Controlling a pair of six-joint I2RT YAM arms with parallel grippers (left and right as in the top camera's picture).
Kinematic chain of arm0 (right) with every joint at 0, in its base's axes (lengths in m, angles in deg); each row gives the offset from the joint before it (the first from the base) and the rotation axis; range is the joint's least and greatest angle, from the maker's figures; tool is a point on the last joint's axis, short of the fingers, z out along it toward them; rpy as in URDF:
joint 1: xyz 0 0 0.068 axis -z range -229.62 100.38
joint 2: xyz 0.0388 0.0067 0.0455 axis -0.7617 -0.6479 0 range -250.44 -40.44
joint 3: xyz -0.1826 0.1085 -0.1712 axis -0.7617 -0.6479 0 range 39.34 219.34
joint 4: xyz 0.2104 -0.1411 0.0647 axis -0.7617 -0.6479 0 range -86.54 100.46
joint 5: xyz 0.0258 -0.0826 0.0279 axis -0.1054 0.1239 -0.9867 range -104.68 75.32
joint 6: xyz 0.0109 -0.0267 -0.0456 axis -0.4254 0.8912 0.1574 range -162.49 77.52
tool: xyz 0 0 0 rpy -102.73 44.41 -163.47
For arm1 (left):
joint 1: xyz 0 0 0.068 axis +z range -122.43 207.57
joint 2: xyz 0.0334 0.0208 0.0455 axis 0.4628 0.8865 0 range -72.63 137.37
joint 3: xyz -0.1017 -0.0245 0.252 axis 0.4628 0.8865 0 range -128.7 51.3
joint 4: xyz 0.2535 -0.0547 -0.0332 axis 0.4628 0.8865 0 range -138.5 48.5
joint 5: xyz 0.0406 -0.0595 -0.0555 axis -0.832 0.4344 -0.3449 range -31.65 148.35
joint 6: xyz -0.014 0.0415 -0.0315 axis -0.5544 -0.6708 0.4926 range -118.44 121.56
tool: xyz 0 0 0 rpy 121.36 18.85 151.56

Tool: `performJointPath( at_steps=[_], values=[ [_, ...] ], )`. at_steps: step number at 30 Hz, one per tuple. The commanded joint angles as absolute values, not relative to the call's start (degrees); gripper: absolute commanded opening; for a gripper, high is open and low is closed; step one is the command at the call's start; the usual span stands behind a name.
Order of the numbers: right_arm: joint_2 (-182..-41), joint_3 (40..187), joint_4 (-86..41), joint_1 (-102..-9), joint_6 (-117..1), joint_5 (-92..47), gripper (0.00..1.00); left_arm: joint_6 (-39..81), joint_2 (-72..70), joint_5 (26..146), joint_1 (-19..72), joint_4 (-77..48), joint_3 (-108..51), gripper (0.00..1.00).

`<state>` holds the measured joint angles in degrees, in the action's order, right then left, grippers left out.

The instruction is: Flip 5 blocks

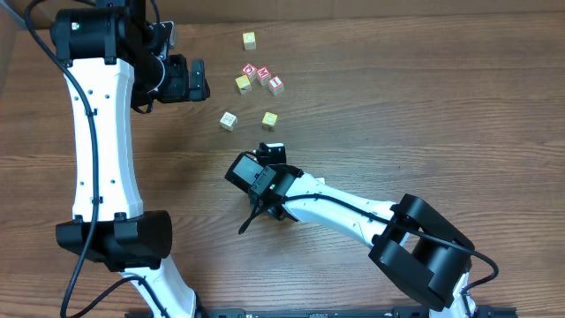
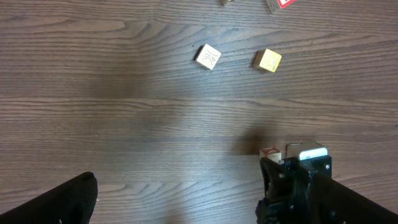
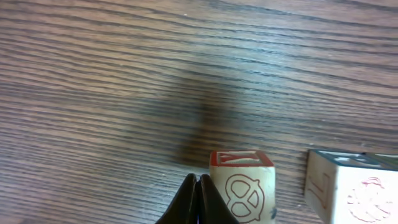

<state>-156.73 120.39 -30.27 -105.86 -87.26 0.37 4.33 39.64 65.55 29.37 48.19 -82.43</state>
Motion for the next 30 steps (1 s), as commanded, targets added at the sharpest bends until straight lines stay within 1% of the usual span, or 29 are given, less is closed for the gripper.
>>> performJointPath(
  at_steps=[1,30],
  values=[
    [-155.8,120.7,-30.7,-105.8,-87.0,2.5,0.04,3.7,40.2,65.2,29.0,48.3,-82.2,1.0],
    [-155.8,120.7,-33.7,-105.8,-87.0,6.8,0.04,3.7,40.2,65.2,29.0,48.3,-82.2,1.0]
  ],
)
